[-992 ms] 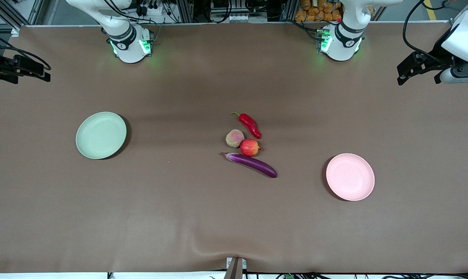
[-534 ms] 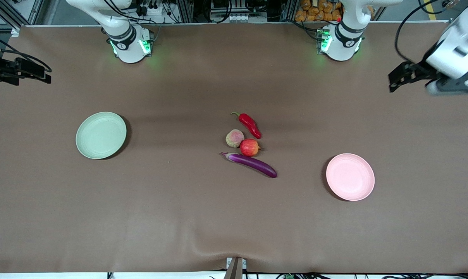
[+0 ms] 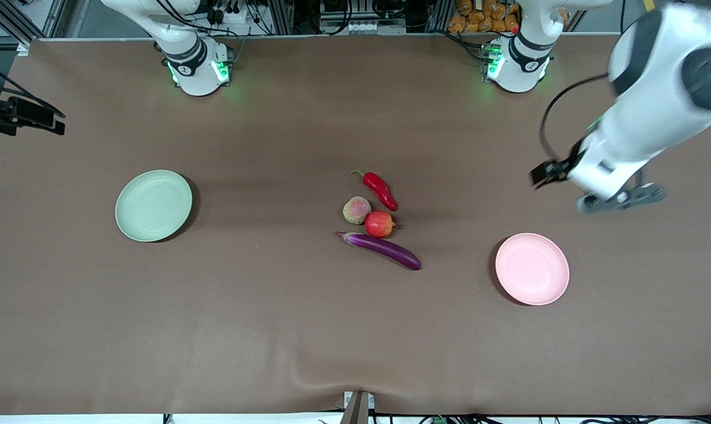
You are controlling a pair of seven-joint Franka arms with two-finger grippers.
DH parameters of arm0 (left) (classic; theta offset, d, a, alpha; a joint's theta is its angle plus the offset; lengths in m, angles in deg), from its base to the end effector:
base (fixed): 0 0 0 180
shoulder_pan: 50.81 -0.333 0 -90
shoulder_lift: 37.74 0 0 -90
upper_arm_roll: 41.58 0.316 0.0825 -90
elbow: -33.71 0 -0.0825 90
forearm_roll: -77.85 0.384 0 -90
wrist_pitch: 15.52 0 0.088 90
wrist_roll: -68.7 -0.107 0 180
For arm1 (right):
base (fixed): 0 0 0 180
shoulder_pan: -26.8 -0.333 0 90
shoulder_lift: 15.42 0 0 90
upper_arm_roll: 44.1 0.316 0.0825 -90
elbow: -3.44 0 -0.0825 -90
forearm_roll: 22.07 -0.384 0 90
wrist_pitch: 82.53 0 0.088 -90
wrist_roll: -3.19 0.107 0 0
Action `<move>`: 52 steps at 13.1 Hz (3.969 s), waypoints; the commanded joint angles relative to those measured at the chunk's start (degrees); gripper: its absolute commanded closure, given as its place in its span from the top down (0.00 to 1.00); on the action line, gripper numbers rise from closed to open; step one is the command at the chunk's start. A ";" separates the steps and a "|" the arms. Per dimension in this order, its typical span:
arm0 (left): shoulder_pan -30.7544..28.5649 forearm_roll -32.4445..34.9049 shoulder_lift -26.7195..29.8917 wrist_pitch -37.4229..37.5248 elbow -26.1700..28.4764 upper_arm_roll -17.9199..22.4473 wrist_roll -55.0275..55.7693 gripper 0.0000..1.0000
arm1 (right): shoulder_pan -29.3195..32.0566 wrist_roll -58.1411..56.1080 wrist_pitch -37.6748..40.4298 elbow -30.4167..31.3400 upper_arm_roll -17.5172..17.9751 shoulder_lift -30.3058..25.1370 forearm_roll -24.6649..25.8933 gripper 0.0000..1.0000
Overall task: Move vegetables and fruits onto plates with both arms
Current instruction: 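Lower the left gripper and grasp the purple eggplant, then carry the eggplant to the pink plate while the right gripper reaches out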
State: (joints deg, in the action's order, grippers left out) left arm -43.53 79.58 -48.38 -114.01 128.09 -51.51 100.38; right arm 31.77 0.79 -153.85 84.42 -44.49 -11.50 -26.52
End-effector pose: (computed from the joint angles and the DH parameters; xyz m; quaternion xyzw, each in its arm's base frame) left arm 0.5822 -0.1702 0.4937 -0.9908 -0.1233 0.0510 0.0219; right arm 0.5380 -0.0402 0.6346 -0.9921 0.0177 0.1153 0.0457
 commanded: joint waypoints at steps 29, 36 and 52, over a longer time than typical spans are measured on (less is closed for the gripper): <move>19.98 11.60 -33.75 -40.21 -10.77 1.58 61.75 0.00 | 0.31 0.12 3.29 0.41 0.75 7.15 0.58 1.00; 7.86 11.64 -26.90 -30.39 -15.89 1.05 44.12 0.00 | -2.23 12.39 -0.83 0.94 0.84 12.07 -7.13 1.00; -12.71 6.80 -23.53 -23.76 3.27 0.26 -19.45 0.00 | -36.15 75.41 -39.56 10.34 0.83 23.83 -17.44 1.00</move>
State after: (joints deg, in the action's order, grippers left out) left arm -53.62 86.90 -70.87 -136.14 131.33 -50.46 84.93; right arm -1.54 71.43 -188.81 94.84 -43.01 9.72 -43.28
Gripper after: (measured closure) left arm 0.626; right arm 0.000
